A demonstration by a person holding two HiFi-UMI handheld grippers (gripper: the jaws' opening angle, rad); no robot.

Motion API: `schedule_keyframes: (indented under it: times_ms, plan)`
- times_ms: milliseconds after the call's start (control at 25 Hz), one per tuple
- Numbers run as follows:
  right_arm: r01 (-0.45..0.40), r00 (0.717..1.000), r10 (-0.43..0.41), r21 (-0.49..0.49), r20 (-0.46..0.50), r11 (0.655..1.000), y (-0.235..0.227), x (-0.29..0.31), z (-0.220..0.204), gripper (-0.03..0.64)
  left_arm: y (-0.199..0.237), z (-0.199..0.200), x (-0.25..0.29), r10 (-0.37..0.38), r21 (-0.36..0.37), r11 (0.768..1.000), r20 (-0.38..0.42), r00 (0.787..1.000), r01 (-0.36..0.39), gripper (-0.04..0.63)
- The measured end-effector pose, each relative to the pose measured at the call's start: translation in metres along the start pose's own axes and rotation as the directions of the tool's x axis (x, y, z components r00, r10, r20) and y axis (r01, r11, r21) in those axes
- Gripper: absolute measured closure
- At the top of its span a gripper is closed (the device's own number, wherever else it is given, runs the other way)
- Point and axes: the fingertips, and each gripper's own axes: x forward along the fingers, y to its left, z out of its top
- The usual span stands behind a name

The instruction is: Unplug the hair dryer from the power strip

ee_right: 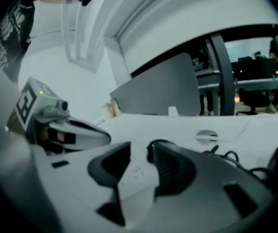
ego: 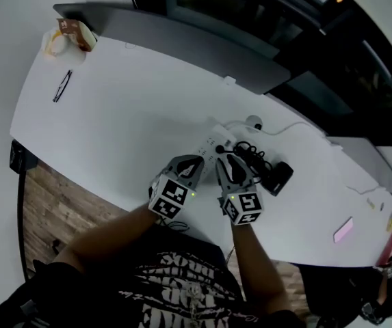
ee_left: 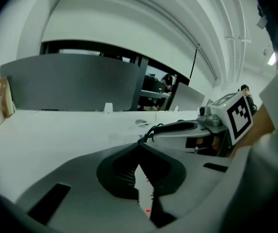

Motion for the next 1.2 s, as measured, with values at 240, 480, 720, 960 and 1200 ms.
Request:
schedule_keyframes:
  times_ms: [240, 480, 720, 960, 1200]
  plan:
    - [0.085, 0.996, -0.084, 0.018, -0.021, 0.996, -0.019, 0.016, -0.004, 0.451, 0.005, -0.02, 0.048, -0.041, 0.013, 0.999, -0.093, 0.995, 0.042, 0.569]
    - [0.039, 0.998, -0.043, 0.105, 0.038, 0.994, -0.021, 0.031, -0.003, 0.451, 0.003, -0.036, 0.061, -0.049, 0.119, 0.99, -0.174, 0.984, 0.07, 0.569]
    - [0.06, 0.991, -0.081, 0.177, 0.111, 0.982, -0.029, 0.04, 0.007, 0.526, 0.0, -0.041, 0.067, -0.07, 0.111, 0.989, -0.228, 0.971, 0.098, 0.569]
    - [-0.039, 0.962, -0.073, 0.396, 0.264, 0.917, -0.038, 0.015, 0.034, 0.549, -0.005, -0.041, 0.069, -0.092, 0.055, 0.993, -0.237, 0.967, 0.108, 0.569]
    - [-0.163, 0.886, -0.053, 0.417, 0.461, 0.894, -0.066, -0.035, 0.091, 0.548, -0.005, -0.045, 0.067, -0.047, 0.109, 0.991, -0.223, 0.974, 0.072, 0.569]
